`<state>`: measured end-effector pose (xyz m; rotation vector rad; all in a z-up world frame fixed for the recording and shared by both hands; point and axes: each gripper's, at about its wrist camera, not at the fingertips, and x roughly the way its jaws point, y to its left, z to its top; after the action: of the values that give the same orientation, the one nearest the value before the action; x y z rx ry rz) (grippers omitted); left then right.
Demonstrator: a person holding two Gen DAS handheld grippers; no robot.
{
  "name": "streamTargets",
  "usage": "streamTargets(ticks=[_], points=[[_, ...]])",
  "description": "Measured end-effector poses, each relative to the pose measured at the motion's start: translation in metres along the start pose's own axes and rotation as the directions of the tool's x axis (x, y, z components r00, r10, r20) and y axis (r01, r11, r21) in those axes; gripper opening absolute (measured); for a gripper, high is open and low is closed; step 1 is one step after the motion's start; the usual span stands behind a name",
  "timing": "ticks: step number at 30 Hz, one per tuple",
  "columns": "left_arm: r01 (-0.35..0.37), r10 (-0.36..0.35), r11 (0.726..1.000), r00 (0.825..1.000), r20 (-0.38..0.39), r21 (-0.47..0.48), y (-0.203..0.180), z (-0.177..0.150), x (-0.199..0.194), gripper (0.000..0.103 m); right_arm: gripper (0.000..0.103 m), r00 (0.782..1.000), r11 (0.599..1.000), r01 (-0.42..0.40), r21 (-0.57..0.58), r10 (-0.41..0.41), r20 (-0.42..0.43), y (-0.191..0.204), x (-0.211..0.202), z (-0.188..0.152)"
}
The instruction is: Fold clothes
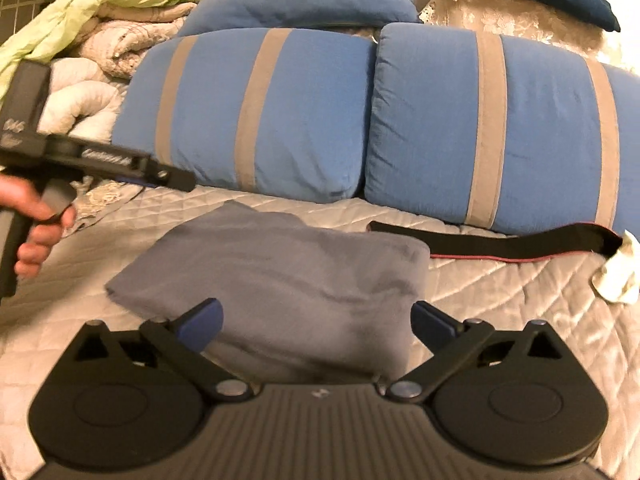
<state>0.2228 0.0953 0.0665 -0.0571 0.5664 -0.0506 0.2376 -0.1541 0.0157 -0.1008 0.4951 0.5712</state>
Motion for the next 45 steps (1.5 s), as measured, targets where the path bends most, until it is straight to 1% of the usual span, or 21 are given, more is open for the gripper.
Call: streamTargets(ticks=[2,5,8,14,17,19,22,25,28,32,40,45], points=[[-0.005,0.005,1.0,1.0,-0.012,-0.021,-0.003,-0.014,-0.016,0.081,0.103,1.0,1.0,0.007,-0.001,-0.007,-0.004,0.008,-0.013,-0.006],[-0.031,0.03,0.998,0.999,-0.02,-0.055,-0.009,-0.038,-0.035,0.084,0.103,1.0,1.0,0.017,0.005,-0.017,-0.011,0.02,-0.03,-0.015],[-0.05,0.049,0.997,0.999,-0.011,-0.054,-0.015,-0.058,-0.049,0.085,0.103,1.0,1.0,0.02,0.016,-0.02,-0.007,0.031,-0.043,-0.024],[-0.088,0.089,0.995,0.996,0.002,-0.054,-0.016,-0.089,-0.061,0.085,0.103,0.999,0.997,0.042,0.067,-0.043,0.011,0.046,-0.056,-0.042],[-0.113,0.111,0.991,0.993,-0.028,-0.07,-0.013,-0.104,-0.059,0.085,0.103,0.997,0.994,0.074,0.083,-0.075,0.005,0.052,-0.055,-0.053],[-0.127,0.124,0.99,0.991,-0.048,-0.063,-0.013,-0.111,-0.055,0.086,0.103,0.995,0.99,0.104,0.091,-0.104,-0.01,0.056,-0.051,-0.062],[-0.157,0.155,0.987,0.984,-0.084,-0.02,-0.017,-0.122,-0.047,0.103,0.103,0.99,0.985,0.138,0.107,-0.134,-0.044,0.059,-0.04,-0.076],[-0.192,0.192,0.981,0.98,-0.05,0.005,-0.024,-0.13,-0.047,0.103,0.103,0.983,0.978,0.172,0.116,-0.162,-0.092,0.06,-0.026,-0.09],[-0.216,0.216,0.976,0.976,-0.034,0.01,-0.029,-0.136,-0.049,0.103,0.103,0.983,0.977,0.182,0.109,-0.178,-0.044,0.063,-0.027,-0.098],[-0.227,0.227,0.974,0.974,-0.022,0.008,-0.03,-0.139,-0.05,0.103,0.103,0.984,0.977,0.177,0.115,-0.177,-0.013,0.063,-0.029,-0.104],[-0.258,0.258,0.966,0.966,-0.015,0.008,-0.035,-0.14,-0.05,0.103,0.103,0.985,0.979,0.172,0.11,-0.175,0.011,0.064,-0.031,-0.106],[-0.258,0.258,0.966,0.966,-0.005,0.004,-0.035,-0.142,-0.05,0.103,0.103,0.984,0.979,0.172,0.11,-0.175,0.017,0.064,-0.032,-0.107]])
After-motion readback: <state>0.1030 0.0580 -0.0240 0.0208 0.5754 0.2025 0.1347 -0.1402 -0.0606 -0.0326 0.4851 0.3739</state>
